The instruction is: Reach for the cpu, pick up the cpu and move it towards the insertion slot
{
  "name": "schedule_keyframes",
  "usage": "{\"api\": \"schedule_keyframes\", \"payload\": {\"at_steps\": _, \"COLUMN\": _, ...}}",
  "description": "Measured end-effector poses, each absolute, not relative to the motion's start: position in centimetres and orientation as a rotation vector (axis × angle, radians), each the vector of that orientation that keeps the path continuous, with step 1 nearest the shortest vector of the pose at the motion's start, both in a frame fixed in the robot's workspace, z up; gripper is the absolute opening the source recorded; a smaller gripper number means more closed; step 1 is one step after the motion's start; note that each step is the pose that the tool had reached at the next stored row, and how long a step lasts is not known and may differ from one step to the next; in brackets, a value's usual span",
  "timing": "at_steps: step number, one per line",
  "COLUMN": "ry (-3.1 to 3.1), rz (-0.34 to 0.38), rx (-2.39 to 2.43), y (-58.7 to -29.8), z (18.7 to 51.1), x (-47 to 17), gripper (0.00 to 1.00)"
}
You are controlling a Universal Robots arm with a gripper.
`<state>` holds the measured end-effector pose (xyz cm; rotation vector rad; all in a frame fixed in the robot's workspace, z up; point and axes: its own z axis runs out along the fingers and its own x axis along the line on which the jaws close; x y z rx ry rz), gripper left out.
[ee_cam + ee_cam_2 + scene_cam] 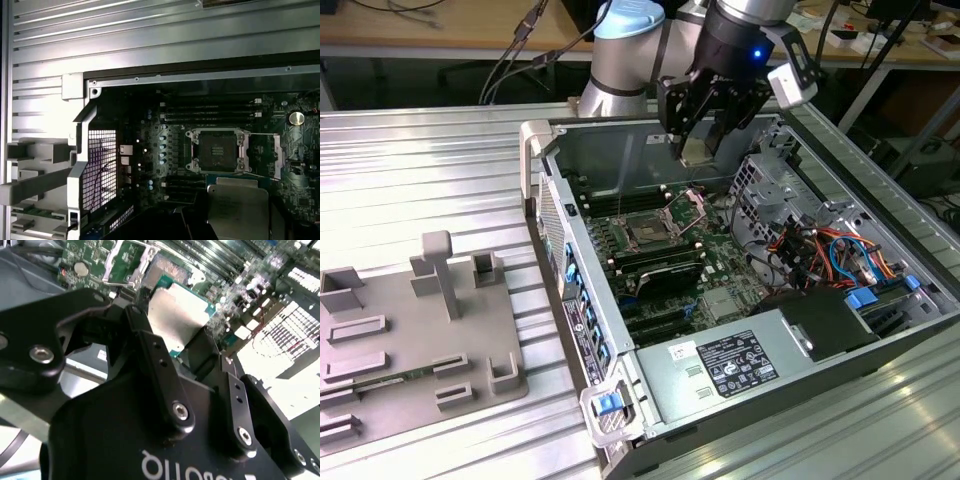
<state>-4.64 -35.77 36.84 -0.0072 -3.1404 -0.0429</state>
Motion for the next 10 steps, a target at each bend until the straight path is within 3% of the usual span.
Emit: {"api": "schedule_keyframes", "payload": {"at_steps": 10, "ry": -3.139, "rz": -0.043, "rx": -0.008, "y": -34.7, "z": 36.58, "x": -4.64, "gripper": 0.55}}
